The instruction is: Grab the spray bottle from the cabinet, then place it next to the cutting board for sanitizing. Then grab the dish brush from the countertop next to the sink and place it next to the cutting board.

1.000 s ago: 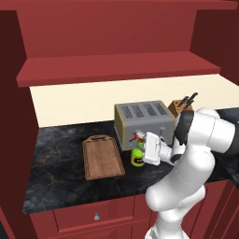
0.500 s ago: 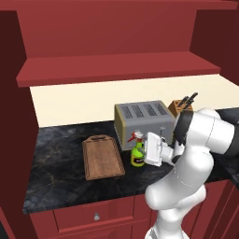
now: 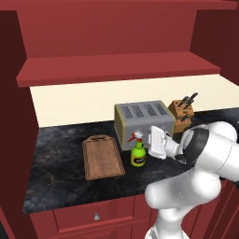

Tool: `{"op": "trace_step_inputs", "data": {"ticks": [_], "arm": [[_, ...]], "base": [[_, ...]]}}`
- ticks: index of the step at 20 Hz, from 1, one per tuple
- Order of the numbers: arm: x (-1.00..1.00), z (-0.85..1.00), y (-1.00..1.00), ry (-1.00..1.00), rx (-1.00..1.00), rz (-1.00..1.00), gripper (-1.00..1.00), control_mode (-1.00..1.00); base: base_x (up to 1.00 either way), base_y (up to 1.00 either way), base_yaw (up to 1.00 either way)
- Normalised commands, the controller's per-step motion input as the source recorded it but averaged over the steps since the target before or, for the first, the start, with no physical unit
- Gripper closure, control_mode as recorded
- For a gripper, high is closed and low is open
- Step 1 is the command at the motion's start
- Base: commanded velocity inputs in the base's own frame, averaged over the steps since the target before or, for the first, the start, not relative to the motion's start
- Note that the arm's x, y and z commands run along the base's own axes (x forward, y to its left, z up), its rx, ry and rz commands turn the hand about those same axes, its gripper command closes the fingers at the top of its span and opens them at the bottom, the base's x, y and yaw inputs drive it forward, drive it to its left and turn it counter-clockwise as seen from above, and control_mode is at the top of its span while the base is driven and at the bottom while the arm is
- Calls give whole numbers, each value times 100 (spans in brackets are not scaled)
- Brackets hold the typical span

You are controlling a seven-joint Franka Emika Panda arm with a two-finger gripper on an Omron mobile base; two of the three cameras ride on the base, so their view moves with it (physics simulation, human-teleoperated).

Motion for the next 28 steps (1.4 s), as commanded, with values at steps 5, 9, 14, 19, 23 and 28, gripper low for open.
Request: {"op": "trace_step_inputs", "data": {"ticks": [5, 9, 14, 19, 23, 28], "arm": [[-31, 95, -1, 20, -5, -12, -100, -100], [-30, 100, 0, 17, -7, -15, -100, -100], [-34, 100, 0, 29, -16, -16, -100, -100], [-28, 88, -1, 45, -22, -17, -100, -100], [-24, 72, -11, 54, -26, -13, -100, -100], [-16, 59, -16, 61, -32, -7, -100, -100]], "base": [[0, 0, 0], [0, 0, 0], [0, 0, 0], [0, 0, 0], [0, 0, 0], [0, 0, 0]]}}
